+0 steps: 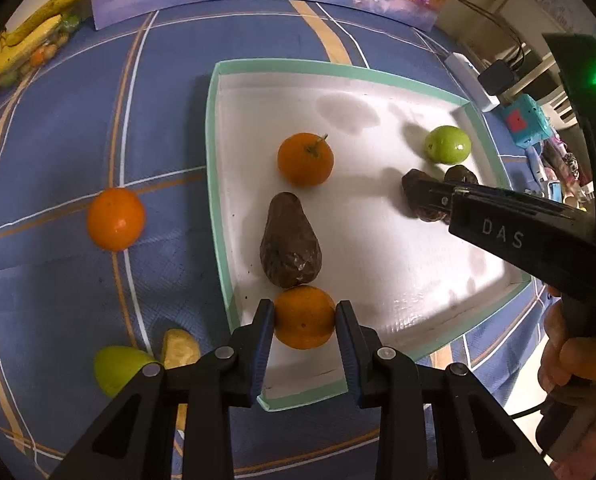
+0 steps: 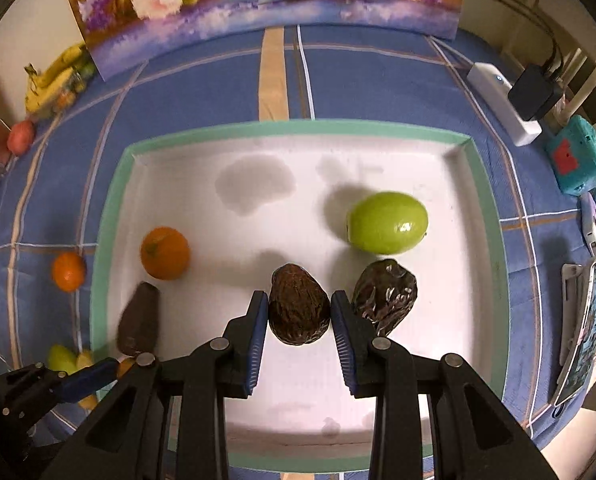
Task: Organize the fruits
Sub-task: 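Carry the orange in the left gripper and the date in the right gripper over the tray, then open the right gripper to drop the date while the left gripper releases the orange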
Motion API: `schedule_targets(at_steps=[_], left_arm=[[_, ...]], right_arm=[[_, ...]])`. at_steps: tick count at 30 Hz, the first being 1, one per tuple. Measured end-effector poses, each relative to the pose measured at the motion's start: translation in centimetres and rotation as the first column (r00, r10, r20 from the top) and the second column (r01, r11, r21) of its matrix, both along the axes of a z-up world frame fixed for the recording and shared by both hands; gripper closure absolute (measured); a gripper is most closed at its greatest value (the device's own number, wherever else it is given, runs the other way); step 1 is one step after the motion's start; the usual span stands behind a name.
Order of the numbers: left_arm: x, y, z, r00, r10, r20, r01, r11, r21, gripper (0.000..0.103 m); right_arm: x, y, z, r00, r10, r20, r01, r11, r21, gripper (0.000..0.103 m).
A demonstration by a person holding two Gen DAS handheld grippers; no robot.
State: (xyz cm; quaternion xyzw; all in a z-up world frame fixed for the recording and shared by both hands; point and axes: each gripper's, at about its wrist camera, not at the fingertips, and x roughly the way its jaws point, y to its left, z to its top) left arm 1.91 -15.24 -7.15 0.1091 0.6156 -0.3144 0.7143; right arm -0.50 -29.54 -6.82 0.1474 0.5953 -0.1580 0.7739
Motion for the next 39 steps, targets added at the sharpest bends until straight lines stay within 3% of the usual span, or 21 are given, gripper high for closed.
schedule_targets(at_steps=[22,31,39], left_arm=[[0.3,-0.3,0.3,1.0,0.003,-0.01,-0.003,1.0,-0.007,0.067],[0.1,-0.1,3.5,0.999,-0.001,0.051,0.005,0.997,-0.079,0.067],[1.4,1.6,4.9,0.994,0.067,0.085,-0.058,0.993,-0.106,0.067]], right_arm=[[0.5,0.2,0.4,1.0,0.008,0.005,-0.008,1.0,-0.013,0.069],[-0.2,0.3,3.9,0.995,0.001,0.096,0.004,0.999,-0.054,0.069],[-0.3,0.2,6.3,0.988,0.004,0.155,0.008,0.997,-0.082,0.069]])
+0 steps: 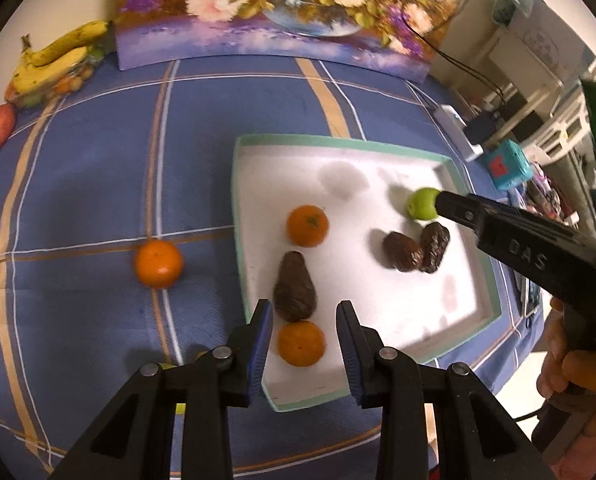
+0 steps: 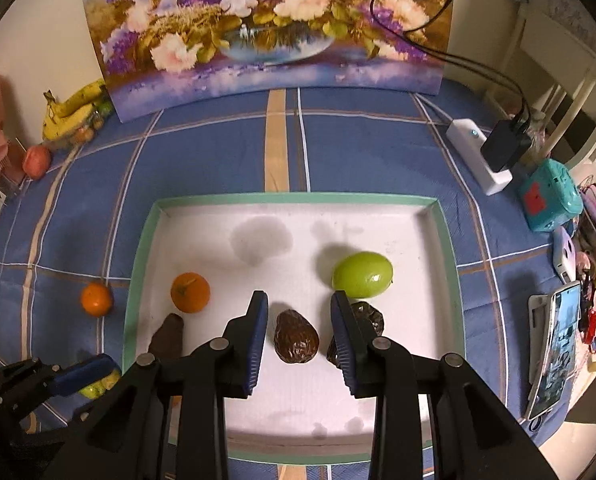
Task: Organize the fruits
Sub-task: 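Open the right gripper to drop the date while the left gripper releases the orange, then move both tools back toward the green mango and orange beside the tray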
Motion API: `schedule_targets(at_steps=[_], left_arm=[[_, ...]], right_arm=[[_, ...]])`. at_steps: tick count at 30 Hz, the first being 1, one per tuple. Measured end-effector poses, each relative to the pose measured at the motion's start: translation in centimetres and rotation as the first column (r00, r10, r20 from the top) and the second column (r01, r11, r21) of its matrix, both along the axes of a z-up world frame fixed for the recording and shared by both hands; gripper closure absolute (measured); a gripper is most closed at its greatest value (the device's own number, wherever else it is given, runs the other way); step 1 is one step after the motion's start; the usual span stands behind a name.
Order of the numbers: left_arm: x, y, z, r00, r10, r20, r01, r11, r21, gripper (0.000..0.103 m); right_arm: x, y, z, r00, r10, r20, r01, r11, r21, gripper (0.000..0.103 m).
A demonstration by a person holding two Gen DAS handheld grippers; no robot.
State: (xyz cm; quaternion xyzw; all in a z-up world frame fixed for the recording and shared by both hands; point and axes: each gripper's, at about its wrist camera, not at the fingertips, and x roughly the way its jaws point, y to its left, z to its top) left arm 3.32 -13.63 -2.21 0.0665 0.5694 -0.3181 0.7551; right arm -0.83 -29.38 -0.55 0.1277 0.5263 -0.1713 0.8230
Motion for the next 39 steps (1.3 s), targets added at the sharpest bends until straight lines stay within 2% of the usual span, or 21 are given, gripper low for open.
schedule_targets(at_steps=[6,8,9,10,12,14,16,18,22,25,29,31,32,39], left_arm=[[0.9,1.4,0.3,0.997,0.07,0.02,-0.07,0.998,0.006,0.066],[1.2,2.0,0.3,0.994,0.104,0.032,-0.105,0.994,0.018,0.05],[1.5,2.4,0.2,0.991,0.126,0.038,-0.127,0.992,0.025,0.033],[1.8,2.8,0.1,0.988,0.148,0.045,-0.149,0.988,0.032,0.029],[2.1,3.4,0.0,0.982,0.179,0.059,-0.182,0.982,0.048,0.029],[2.5,4.1,-0.2,0.973,0.219,0.067,-0.223,0.973,0.053,0.02],[2.9,4.6,-0.6,0.964,0.256,0.07,-0.26,0.964,0.057,0.004],[3.2,5.4,-0.8,0.956,0.286,0.074,-0.29,0.955,0.062,0.0],[3.5,6.0,-1.2,0.948,0.307,0.083,-0.313,0.946,0.078,0.0],[3.7,6.1,-1.3,0.945,0.316,0.087,-0.323,0.943,0.083,0.0],[3.9,6.5,-1.3,0.938,0.334,0.094,-0.341,0.937,0.077,0.0],[4.1,7.0,-1.2,0.932,0.349,0.099,-0.357,0.931,0.073,0.0],[4.1,7.2,-1.2,0.929,0.357,0.101,-0.365,0.928,0.07,0.0],[4.8,9.1,-0.6,0.91,0.399,0.112,-0.406,0.913,0.038,0.0]], right_arm=[[0.0,0.1,0.0,1.0,0.008,-0.003,-0.008,1.0,-0.004,0.069],[0.0,0.2,-0.1,1.0,0.009,-0.005,-0.009,1.0,-0.005,0.069],[0.0,0.2,-0.1,1.0,0.008,-0.006,-0.008,1.0,-0.009,0.067],[0.1,0.2,-0.1,1.0,0.003,-0.005,-0.003,1.0,-0.015,0.064],[0.2,0.1,-0.2,1.0,-0.009,-0.005,0.008,1.0,-0.022,0.043],[0.2,0.1,-0.4,1.0,-0.01,-0.007,0.009,1.0,-0.021,0.039],[0.3,0.1,-0.6,1.0,-0.01,-0.017,0.01,1.0,-0.028,0.037],[0.3,0.0,-0.7,1.0,-0.014,-0.022,0.014,0.999,-0.036,0.03],[0.2,-0.1,-0.8,1.0,-0.02,-0.018,0.019,0.999,-0.033,0.028],[0.3,0.0,-0.9,1.0,-0.018,-0.018,0.017,0.999,-0.034,0.019],[0.3,0.2,-1.1,1.0,-0.007,-0.023,0.006,0.999,-0.037,0.018],[0.3,0.4,-1.2,1.0,-0.004,-0.028,0.002,0.999,-0.051,0.012],[0.3,0.5,-1.3,1.0,-0.004,-0.028,0.003,0.998,-0.062,0.006],[0.5,0.9,-0.7,1.0,-0.002,0.019,0.003,0.997,-0.077,0.006]])
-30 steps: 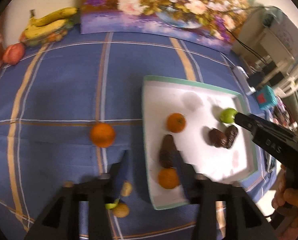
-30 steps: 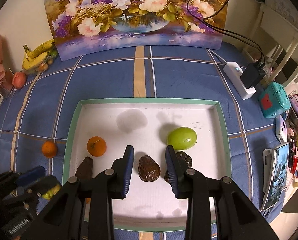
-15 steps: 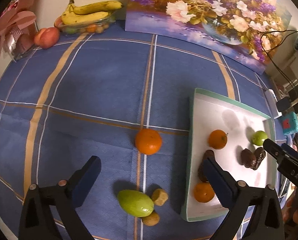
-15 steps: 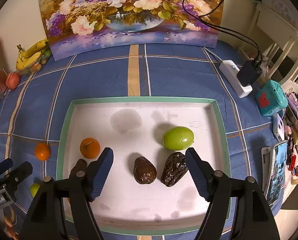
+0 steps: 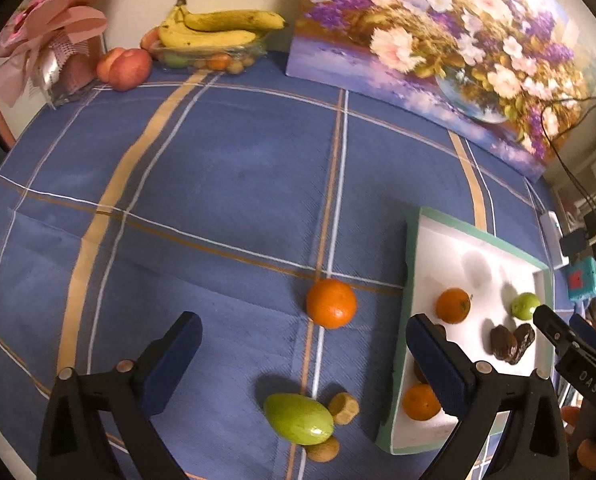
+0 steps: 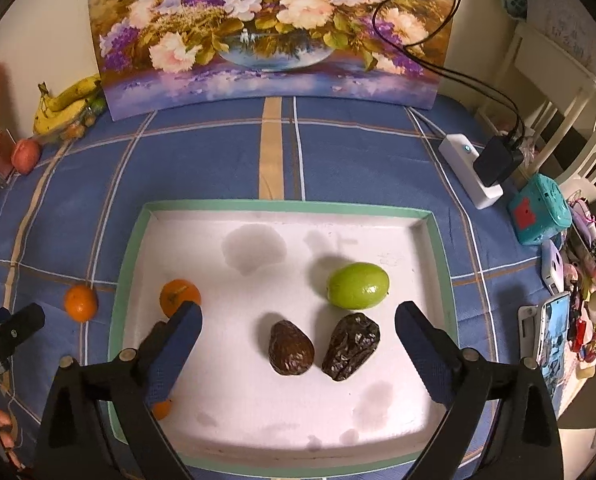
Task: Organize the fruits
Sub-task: 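Move both tools back toward the green mango and orange beside the tray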
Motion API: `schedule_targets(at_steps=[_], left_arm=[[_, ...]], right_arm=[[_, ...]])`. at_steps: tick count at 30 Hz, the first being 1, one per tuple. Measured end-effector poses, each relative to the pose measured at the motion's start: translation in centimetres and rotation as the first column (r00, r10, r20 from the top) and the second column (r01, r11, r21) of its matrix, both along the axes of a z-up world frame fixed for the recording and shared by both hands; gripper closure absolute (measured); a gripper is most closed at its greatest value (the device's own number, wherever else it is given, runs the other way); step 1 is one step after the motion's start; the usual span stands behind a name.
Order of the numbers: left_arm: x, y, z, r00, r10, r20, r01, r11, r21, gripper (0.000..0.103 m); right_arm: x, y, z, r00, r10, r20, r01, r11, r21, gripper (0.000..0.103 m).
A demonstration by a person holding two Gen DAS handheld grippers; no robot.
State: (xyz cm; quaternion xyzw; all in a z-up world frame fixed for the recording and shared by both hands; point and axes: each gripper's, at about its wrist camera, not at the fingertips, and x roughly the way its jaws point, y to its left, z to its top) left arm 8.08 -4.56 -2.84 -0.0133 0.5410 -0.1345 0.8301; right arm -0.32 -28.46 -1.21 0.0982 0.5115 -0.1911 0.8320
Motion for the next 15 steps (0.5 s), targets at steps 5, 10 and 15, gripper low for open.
schedule_targets(at_steps=[5,10,15], left_arm=[[0.3,1.5,0.8,0.998,0.035,0.047,-0.034,0.999,-0.001,0.0],[0.1,2.4,1.0,0.997,0.031,0.065,-0.03,0.999,-0.011,0.0],[-0.3,2.5,-0.6,1.0,0.007,-0.029,-0.008,1.0,-0.012,0.0]], right_arm=[[0.4,0.7,0.3,0.999,0.028,0.019,-0.028,0.999,0.024,0.006],[0.8,1.7,0.7,0.998,0.047,0.032,-0.048,0.998,0.032,0.006],[1.0,3.0,0.6,0.998,0.057,0.022,-0.057,0.998,0.033,0.006]])
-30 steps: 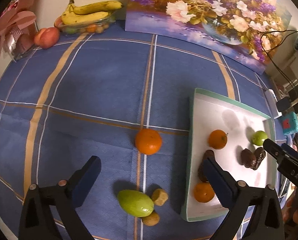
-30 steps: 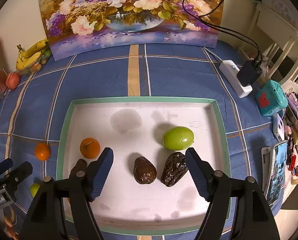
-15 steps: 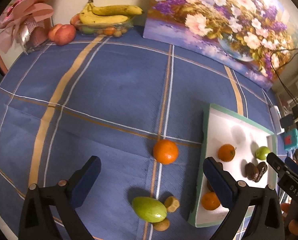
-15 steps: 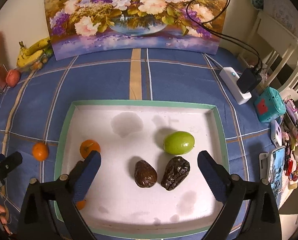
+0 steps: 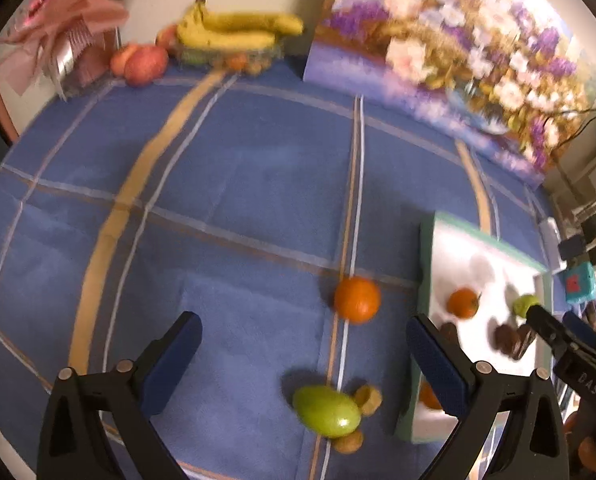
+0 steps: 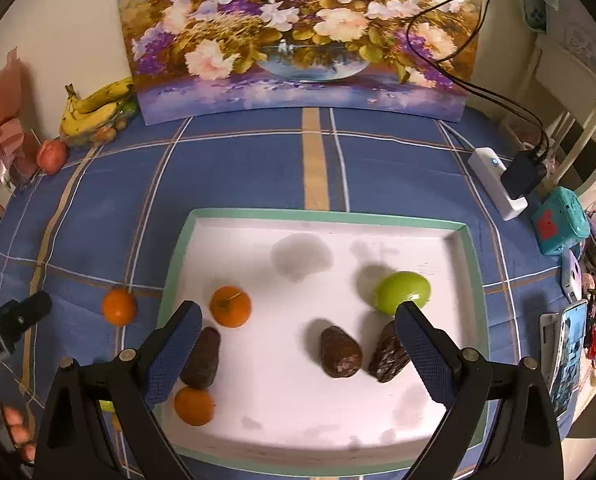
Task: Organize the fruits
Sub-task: 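Move both tools back toward the green mango and orange beside the tray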
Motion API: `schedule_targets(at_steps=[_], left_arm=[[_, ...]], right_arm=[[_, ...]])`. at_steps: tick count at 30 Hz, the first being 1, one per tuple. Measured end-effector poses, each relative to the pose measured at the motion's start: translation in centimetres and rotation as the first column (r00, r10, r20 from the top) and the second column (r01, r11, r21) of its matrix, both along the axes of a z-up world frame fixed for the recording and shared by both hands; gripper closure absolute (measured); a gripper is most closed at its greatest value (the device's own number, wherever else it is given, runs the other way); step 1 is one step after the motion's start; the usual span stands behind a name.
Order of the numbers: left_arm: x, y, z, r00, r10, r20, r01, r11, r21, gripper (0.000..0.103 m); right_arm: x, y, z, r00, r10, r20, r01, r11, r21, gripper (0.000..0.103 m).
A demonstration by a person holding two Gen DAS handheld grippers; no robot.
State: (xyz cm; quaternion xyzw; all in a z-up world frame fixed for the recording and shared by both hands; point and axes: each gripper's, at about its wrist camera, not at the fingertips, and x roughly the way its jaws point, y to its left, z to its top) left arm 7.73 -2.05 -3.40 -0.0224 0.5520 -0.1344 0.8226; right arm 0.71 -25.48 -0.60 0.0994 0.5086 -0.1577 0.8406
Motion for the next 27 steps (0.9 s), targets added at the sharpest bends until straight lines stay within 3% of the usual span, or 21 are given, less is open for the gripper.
schedule_targets(at_steps=[9,20,27], left_arm=[[-0.9,0.5,-3.4,0.992,0.006,-0.126,-0.002,1.0,0.031,0.0],[-2.7,-0.9,-5.2,0.978,-0.069,-0.195,0.077,0.996,0.036,0.002],[-3.5,-1.9,-5.8,0.965,-0.116,-0.234,0.122,0.992,0.012,0.017]], right_arm=[[-0.8,1.9,-1.0,0.999,0.018,-0.044,-0.018,1.0,-0.016,0.006],[-2.2,2.0,-2.3,0.997,-0.006,-0.078,0.007,1.0,0.007,0.006],[-2.4,1.9,-2.5,0.996,-0.009,-0.084,0.01,1.0,0.015,0.006]])
